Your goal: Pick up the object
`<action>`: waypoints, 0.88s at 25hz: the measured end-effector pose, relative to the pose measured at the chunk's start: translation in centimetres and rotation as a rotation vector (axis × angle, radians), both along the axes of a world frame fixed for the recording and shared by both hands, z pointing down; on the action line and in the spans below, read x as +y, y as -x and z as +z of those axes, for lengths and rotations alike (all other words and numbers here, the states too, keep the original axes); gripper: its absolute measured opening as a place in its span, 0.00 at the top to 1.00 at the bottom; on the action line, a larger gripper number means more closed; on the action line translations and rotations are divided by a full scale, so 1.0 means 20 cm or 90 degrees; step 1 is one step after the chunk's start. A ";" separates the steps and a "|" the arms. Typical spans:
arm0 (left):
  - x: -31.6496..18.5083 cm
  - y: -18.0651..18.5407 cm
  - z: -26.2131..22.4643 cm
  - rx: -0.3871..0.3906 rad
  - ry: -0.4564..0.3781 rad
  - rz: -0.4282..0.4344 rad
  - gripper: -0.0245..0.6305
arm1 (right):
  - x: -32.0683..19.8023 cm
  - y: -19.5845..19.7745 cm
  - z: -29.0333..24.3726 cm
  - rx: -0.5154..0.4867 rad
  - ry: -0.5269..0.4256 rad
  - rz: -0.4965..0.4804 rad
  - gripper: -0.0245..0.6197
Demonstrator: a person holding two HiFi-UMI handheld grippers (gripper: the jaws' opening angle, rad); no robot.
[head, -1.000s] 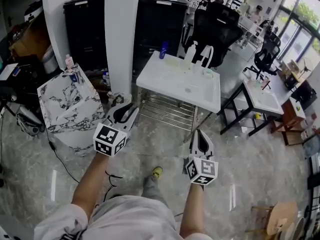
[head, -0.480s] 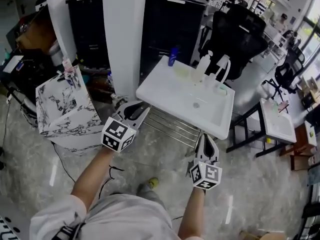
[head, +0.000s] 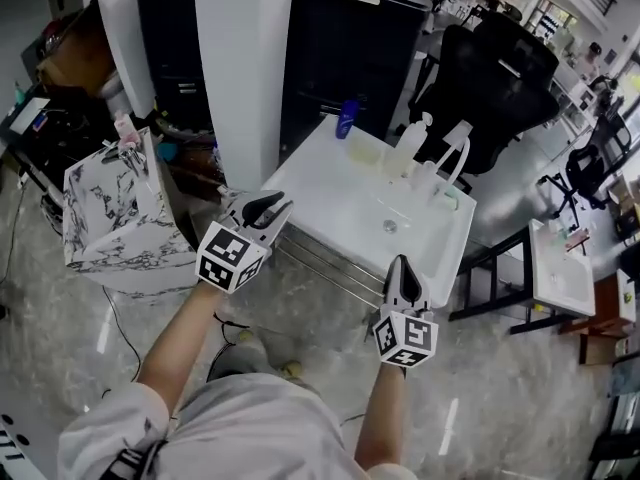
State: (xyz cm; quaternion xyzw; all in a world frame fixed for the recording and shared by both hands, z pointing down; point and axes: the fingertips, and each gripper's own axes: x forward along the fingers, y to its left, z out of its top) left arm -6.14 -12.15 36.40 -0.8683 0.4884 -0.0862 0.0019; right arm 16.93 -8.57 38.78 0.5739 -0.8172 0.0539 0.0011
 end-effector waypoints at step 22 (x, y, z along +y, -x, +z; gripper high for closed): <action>-1.43 -0.26 0.51 -0.091 0.093 0.157 0.84 | -1.22 -0.05 0.35 -0.011 0.066 0.085 0.95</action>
